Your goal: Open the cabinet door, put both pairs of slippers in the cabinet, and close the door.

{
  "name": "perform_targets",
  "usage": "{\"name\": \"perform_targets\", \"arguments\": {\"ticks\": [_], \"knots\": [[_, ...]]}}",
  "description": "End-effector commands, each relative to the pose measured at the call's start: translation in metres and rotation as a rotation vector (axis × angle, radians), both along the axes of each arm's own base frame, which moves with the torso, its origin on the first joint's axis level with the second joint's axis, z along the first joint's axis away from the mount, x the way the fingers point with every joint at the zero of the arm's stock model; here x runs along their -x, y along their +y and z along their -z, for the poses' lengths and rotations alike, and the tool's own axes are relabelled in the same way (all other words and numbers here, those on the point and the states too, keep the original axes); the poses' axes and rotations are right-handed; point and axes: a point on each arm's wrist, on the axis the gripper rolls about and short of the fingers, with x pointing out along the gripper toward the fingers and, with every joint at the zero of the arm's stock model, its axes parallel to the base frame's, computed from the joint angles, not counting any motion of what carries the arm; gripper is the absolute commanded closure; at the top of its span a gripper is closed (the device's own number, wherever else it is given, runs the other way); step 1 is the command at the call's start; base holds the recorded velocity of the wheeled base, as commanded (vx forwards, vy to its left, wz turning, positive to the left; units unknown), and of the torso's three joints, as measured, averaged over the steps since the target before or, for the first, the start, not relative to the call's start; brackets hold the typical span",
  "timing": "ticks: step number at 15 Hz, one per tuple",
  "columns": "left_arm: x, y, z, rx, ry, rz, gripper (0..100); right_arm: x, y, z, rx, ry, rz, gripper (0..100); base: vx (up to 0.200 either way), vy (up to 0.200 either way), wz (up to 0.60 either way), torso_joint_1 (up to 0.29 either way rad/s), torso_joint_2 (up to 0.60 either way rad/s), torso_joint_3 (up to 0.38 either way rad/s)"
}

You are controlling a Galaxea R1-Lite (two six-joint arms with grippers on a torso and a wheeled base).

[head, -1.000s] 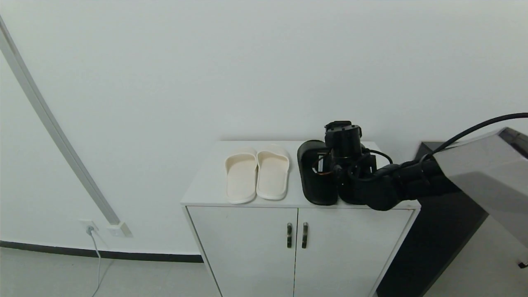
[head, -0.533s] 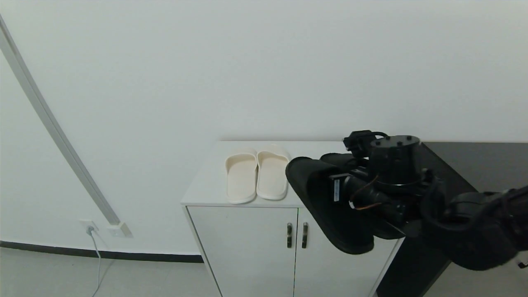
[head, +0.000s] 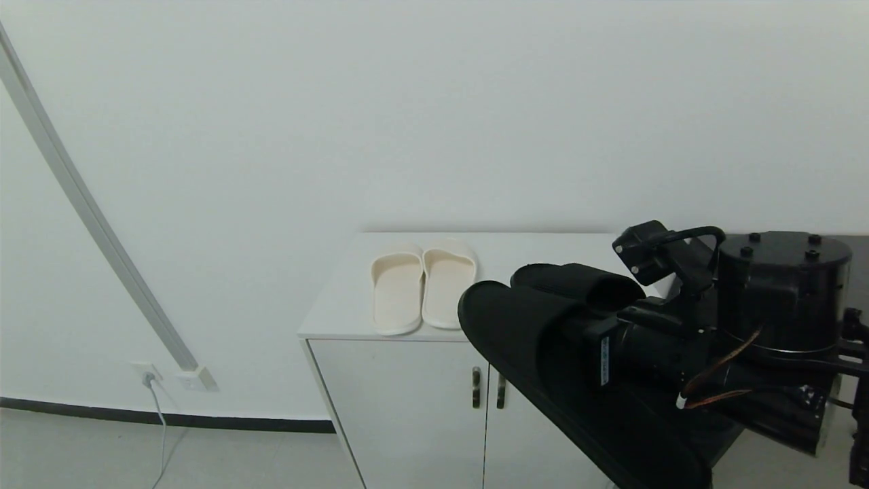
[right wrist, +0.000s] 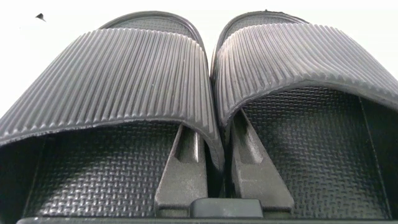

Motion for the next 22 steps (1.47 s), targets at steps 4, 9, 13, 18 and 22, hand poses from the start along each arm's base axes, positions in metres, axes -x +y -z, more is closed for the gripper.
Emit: {"name": "perform_targets", "arguments": {"ticks": [4,9,13,18,22], "knots": [[0.0,0.0,0.0,0.0,0.001,0.0,100,0.008,-0.005,-0.002,-0.006,-0.01,-0.008,100,0.0,0.0,0.0,0.0,0.0,0.0],[0.0,0.0,0.0,0.0,0.001,0.0,100,0.009,-0.005,0.001,0.01,-0.007,-0.01,100,-0.2,0.0,0.0,0.003,0.01,0.0],[0.0,0.0,0.0,0.0,0.001,0.0,100,0.013,-0.01,0.01,0.058,-0.011,-0.026,100,-0.05,0.0,0.0,-0.003,0.0,0.002],[0.0,0.0,0.0,0.002,0.001,0.0,100,0.014,-0.011,0.015,0.069,0.001,-0.029,100,0.0,0.0,0.0,0.0,0.0,0.0],[0.0,0.0,0.0,0.002,0.001,0.0,100,0.014,-0.011,0.016,0.072,0.004,-0.036,100,0.0,0.0,0.0,0.0,0.0,0.0]]}}
